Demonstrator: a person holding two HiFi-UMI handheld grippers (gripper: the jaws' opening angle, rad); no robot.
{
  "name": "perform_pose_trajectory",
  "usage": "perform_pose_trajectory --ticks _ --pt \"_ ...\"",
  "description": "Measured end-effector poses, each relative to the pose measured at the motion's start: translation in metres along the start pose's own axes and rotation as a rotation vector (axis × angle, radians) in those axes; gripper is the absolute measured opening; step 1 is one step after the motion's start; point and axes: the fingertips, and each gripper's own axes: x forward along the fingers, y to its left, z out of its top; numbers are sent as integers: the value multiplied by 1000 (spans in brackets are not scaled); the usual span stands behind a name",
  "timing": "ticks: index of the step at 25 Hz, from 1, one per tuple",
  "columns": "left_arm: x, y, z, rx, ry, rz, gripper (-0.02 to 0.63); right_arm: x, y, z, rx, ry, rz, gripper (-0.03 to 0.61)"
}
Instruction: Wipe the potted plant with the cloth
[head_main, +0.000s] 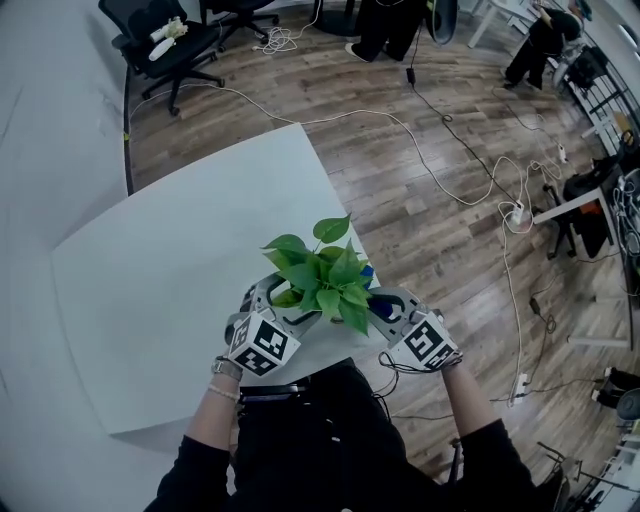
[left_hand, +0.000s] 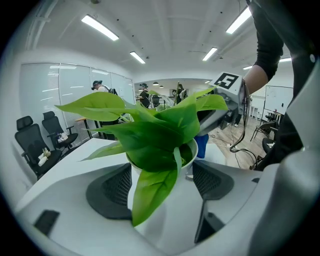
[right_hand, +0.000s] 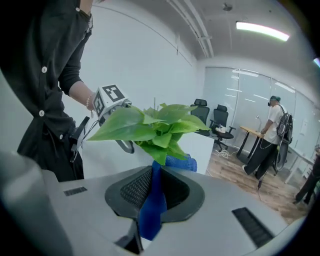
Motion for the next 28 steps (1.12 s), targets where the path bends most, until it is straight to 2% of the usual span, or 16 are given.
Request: perform_pose_trajectory --ticks 4,8,12,17,23,28 --pt "3 -1 -3 7 5 -8 394 -3 -41 1 -81 24 -16 75" --pt "5 -2 -6 15 9 -15 393 8 -73 12 -205 67 15 75" --pt "5 -2 -6 18 16 -19 393 33 -83 25 -342 107 116 75" --pt "8 -5 -9 20 24 -17 393 64 -72 26 -462 150 285 75" --pt "6 -4 -10 29 39 -12 391 75 -54 26 -455 137 360 75" --pt "3 -2 -12 28 39 -9 388 65 -43 21 -367 119 326 75"
